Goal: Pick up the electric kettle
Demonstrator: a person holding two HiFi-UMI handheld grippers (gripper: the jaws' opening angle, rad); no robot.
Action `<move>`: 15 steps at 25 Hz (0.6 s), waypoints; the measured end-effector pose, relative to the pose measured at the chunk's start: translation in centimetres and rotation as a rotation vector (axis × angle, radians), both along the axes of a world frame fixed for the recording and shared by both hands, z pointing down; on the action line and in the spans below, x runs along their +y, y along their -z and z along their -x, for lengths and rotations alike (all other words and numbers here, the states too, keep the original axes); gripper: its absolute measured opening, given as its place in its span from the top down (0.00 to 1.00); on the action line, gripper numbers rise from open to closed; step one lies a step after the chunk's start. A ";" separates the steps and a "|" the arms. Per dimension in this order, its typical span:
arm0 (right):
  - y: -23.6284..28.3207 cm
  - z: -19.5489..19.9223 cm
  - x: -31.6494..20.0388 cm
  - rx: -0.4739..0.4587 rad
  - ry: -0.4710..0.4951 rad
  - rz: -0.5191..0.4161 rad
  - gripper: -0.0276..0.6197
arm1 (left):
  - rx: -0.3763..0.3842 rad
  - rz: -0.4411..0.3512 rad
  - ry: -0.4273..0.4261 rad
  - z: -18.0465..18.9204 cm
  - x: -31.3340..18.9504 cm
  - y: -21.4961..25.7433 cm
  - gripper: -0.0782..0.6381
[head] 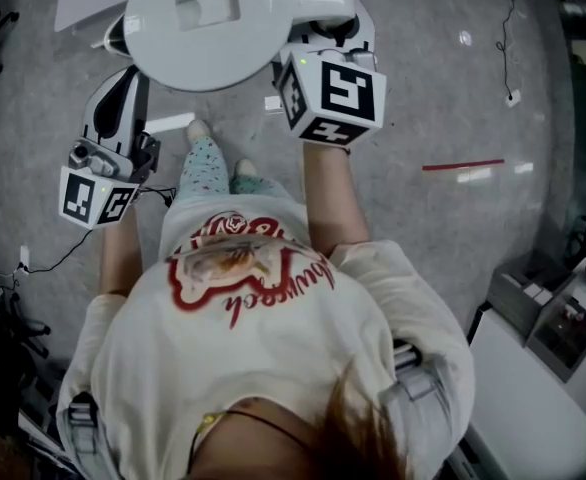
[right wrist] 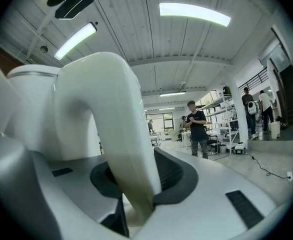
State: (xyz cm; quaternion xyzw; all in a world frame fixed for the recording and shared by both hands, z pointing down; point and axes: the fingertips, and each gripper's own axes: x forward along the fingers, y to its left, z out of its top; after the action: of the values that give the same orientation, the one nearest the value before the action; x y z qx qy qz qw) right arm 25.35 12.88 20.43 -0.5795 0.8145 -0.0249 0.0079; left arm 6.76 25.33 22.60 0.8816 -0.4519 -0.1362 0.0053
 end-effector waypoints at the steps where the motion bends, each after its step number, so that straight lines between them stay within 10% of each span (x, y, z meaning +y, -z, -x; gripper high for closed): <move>1: 0.3 -0.3 0.4 -0.010 0.000 -0.007 0.79 | 0.002 -0.005 0.002 -0.1 0.4 0.3 0.87; 15: 0.9 1.0 4.0 0.030 -0.014 -0.004 0.79 | 0.023 0.009 -0.009 1.2 3.9 0.9 0.87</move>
State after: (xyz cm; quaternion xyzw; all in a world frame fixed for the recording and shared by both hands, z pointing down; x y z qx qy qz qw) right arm 24.36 16.84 19.52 -0.5855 0.8105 -0.0145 -0.0027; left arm 5.55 29.22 21.73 0.8820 -0.4484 -0.1443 0.0151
